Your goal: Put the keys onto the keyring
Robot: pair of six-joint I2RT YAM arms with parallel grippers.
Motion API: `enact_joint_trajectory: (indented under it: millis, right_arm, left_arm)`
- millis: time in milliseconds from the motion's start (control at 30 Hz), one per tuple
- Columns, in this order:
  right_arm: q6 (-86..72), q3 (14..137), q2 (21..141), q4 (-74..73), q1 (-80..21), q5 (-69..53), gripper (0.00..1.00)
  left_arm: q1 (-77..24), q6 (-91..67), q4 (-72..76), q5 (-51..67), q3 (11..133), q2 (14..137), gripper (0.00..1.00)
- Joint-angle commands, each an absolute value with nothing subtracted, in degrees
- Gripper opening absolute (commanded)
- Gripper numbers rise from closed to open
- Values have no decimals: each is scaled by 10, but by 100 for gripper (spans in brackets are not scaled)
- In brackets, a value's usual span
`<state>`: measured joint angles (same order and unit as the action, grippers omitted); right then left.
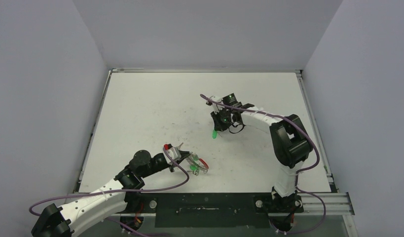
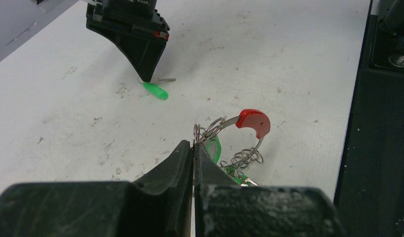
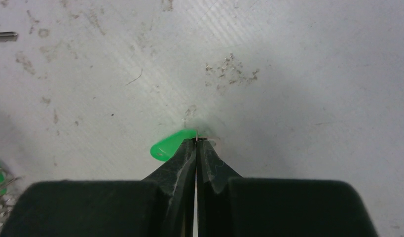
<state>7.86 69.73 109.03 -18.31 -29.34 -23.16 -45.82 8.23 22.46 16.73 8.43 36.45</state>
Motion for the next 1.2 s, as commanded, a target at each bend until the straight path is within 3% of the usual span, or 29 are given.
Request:
enact_joint_trajectory:
  millis: [0,267,567,1167]
  right_arm:
    - [87,673,993,-181,-297,-281,0]
    - [80,639,901,-225,-319,-286,0]
    - [77,600,805,-257,-424,-228,0]
    - [125,654,802,-338,-503,-254,0]
  left_arm:
    - [-460,86,246,172,117,358,0]
    - [-461,87,245,177,119,356,0]
    - [-461,89,245,184,120,353,0]
    - [-461,87,250,194,121,359,0]
